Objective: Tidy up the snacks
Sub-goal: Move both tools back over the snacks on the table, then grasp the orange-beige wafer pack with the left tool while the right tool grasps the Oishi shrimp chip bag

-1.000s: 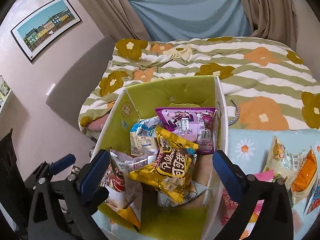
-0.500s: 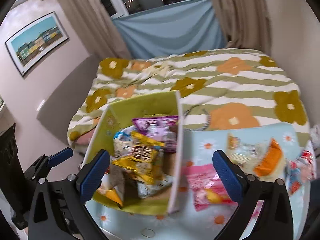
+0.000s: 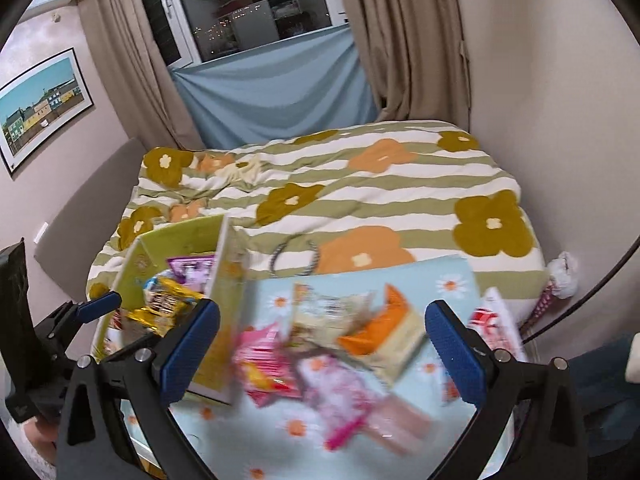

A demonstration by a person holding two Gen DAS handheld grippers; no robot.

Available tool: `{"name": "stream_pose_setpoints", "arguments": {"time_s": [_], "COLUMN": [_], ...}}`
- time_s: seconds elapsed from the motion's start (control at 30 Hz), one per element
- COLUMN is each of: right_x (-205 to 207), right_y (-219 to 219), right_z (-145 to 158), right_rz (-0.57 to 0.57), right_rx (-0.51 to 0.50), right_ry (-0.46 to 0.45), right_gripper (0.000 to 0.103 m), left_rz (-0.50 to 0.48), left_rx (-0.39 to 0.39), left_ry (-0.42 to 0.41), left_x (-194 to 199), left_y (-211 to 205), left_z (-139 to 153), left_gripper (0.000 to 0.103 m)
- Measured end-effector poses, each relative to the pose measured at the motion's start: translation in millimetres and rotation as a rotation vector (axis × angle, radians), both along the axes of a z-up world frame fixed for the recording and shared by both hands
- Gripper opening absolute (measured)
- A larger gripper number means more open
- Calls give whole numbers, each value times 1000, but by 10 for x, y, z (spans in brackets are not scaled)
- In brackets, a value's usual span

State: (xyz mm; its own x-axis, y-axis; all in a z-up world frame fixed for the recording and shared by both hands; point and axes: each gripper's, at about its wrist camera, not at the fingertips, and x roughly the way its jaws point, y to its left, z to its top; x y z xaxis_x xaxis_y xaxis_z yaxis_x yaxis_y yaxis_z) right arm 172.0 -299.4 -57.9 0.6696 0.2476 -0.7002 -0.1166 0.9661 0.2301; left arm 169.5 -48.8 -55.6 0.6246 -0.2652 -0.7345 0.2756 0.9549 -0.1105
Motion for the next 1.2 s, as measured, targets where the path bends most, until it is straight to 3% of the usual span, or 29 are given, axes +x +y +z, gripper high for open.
{"name": "stream_pose_setpoints", "arguments": {"time_s": [0.4,0.87,0.93,1.0,1.07,1.2], "right_x": [271,503,532,554,571,599], "right_y": [-1273,-1774,-1784,-1784,-1763,-1723], "right_z": [-589,-1420,-1495,-1564,-1607,-1697], "right_rz": [7,56,69,89,107,142], "right_rx": [23,88,89,89,91,85], "right_ry": [122,218,227,231,232,241], "right_gripper": [102,102,102,102,102,102], "left_rz": [-114,-262,-272,-281,-282,-280], "left_rx": [59,358,370,396,436,426], "left_ry": [64,129,139,157,163,206], "left_x": [322,699,765,809,828,877], "left_y": [-1398,-2389,-2446,-2494,-2524,-2490], "left_z": [-485,-1589,-1688,-1790,-1873,-1977], "left_gripper": [103,100,98,86,83,67]}}
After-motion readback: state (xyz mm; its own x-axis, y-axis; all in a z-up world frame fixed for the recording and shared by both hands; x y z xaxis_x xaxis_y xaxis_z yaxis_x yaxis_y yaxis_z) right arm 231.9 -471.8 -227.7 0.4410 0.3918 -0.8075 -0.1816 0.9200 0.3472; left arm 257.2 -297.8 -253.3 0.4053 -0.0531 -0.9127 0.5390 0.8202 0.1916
